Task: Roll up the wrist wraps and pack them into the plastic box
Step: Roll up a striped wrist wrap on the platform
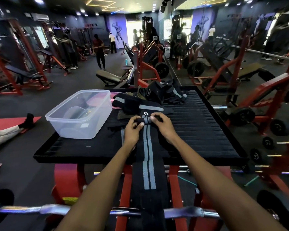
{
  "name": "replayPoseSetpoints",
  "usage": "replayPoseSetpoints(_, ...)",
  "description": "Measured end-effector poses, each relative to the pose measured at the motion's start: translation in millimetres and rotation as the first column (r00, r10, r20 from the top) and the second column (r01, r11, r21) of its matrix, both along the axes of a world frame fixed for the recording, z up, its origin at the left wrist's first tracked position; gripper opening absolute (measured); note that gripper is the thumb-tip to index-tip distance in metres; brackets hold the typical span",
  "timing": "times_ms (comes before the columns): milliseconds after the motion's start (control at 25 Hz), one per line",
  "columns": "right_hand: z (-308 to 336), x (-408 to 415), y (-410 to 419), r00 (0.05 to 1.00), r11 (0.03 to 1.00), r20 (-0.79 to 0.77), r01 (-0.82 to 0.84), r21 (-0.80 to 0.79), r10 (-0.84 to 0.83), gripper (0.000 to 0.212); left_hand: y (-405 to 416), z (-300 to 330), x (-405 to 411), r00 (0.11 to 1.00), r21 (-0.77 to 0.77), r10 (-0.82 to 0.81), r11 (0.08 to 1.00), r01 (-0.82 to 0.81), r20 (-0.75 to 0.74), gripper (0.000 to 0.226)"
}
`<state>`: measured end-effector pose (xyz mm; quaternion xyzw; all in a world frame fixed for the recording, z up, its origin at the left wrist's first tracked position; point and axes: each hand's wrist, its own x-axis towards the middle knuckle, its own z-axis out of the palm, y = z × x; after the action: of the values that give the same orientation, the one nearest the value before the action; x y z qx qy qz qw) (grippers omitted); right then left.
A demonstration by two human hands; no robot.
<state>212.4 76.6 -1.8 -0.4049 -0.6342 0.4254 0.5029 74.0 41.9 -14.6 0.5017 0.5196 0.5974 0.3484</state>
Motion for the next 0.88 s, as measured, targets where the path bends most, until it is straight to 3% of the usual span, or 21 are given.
replayPoseSetpoints(320,-3.4,-5.4,6.4,0.999,0.993,0.005,0.041,0.115,-0.042,0.014,7.4,-6.9,-1.2,0.996,-0.046,0.040,0.998,-0.036,0.079,0.028)
replayPoseSetpoints(480,-5.2,-2.1,2.9,0.999,0.999,0.021,-0.033,0.035,0.033,0.019,4.8,-3.9,-2.5,0.998,0.011,0.044,0.999,-0.044,0.050,0.031)
replayPoseSetpoints(640,-4.4,4.1,4.4,1.000,0.999,-0.012,0.012,0.034,-0.012,0.018,-1.6,1.0,0.7,0.995,-0.030,0.015,0.999,-0.012,0.094,0.029)
replayPoseSetpoints(880,-4.8,7.1,-1.1,0.999,0.998,-0.009,-0.053,-0.020,0.052,0.020,-3.8,-1.1,-3.4,1.000,0.007,-0.003,1.000,0.003,-0.006,0.027)
